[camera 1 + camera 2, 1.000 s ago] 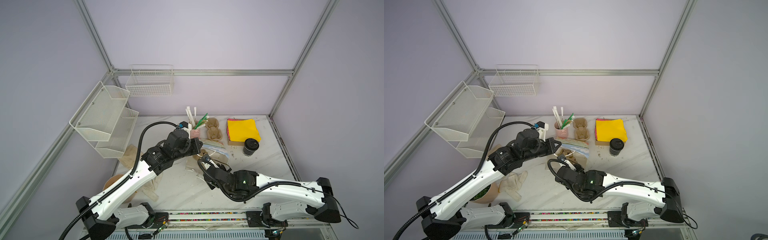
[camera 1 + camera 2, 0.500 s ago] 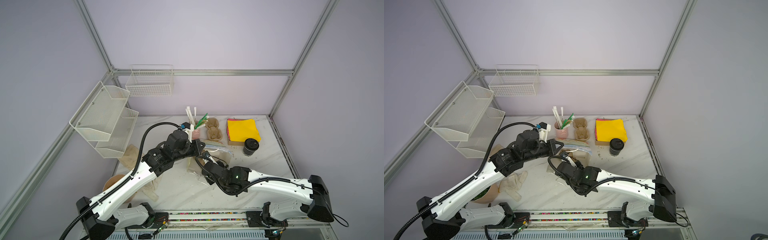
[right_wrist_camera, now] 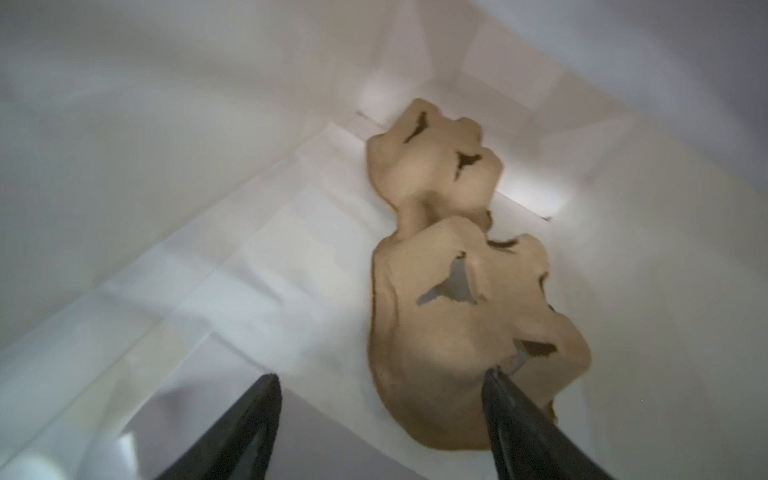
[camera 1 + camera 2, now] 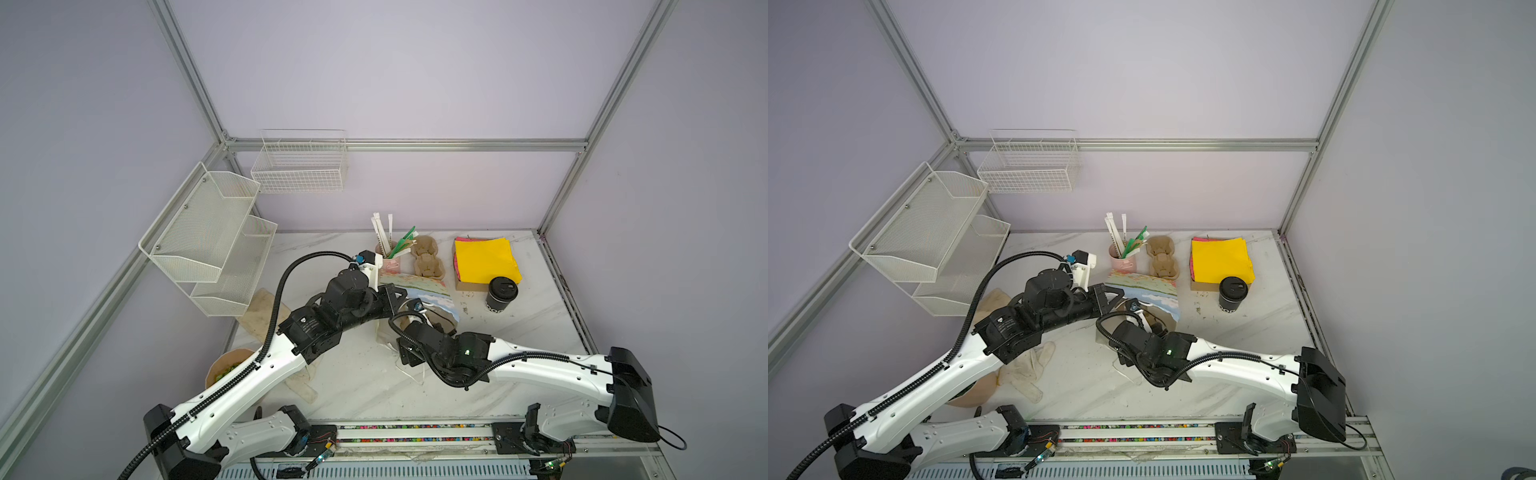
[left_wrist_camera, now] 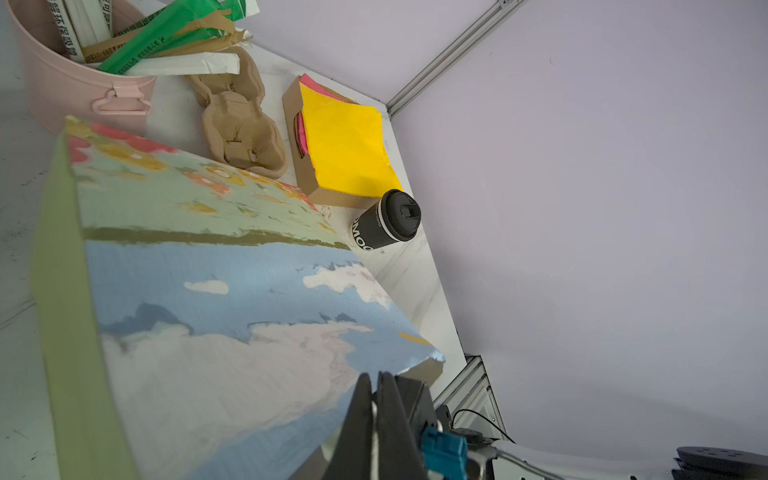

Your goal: Pack the takeout coffee

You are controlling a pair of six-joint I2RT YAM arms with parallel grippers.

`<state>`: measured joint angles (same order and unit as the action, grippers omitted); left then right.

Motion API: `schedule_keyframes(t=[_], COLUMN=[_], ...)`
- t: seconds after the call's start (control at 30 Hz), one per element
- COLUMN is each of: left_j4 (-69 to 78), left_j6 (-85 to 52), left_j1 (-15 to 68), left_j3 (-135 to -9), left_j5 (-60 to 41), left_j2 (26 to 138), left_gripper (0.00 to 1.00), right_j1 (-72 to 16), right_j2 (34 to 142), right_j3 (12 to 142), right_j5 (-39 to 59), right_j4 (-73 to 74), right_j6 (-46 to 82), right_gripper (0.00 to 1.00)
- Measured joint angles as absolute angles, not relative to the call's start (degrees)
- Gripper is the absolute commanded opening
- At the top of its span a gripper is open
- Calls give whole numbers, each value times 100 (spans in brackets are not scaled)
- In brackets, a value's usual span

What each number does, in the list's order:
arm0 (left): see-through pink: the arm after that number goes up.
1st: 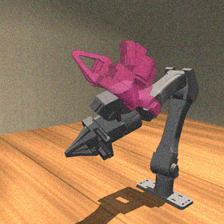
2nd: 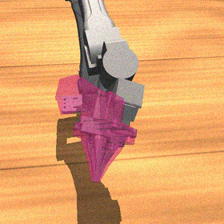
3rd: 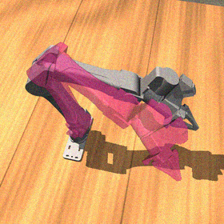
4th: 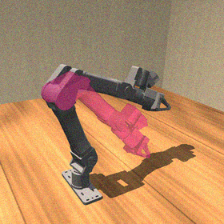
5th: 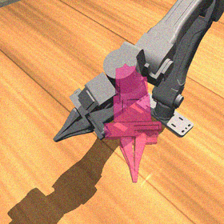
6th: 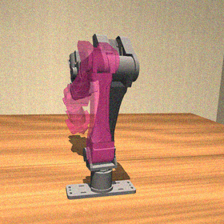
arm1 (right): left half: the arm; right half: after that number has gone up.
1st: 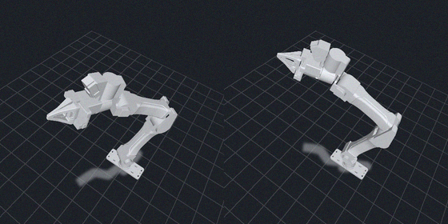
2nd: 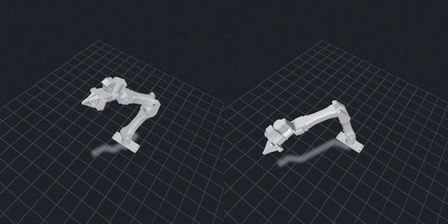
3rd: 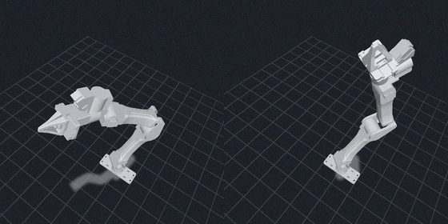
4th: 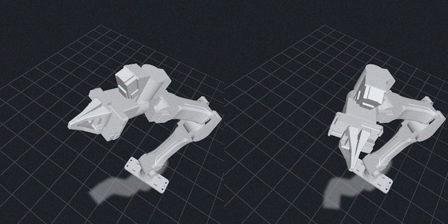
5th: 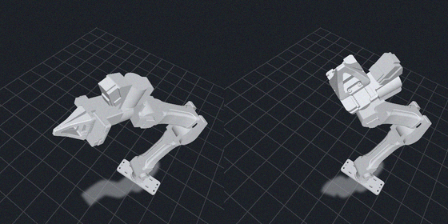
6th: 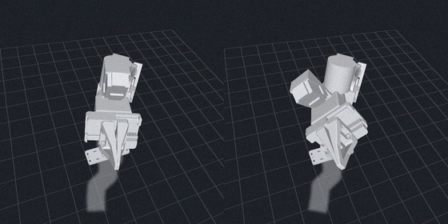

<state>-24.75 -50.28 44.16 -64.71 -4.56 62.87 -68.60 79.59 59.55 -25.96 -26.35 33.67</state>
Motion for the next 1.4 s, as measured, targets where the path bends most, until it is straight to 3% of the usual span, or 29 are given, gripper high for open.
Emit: schedule_keyframes(t=[0.37,0.57,1.0,1.4], left_j4=[-2471,-2353,-1835,-1372], left_j6=[-5019,-5013,-4989,-4974], left_j1=[4438,4438,4528,4633], left_j3=[-6390,-6294,-5833,-5468], left_j5=[-497,-591,-917,-1229], left_j2=[6257,6235,5861,5669], left_gripper=[0,0,0,0], right_j1=[-6781,-6779,-6539,-6490], right_j2=[7491,7496,7404,7076], right_j3=[5443,5275,4720,4082], right_j5=[-2908,-3006,-3288,-2582], right_j4=[-2368,-2069,-1514,-38], right_j6=[3846,3889,4180,3623], right_gripper=[82,91,92,92])
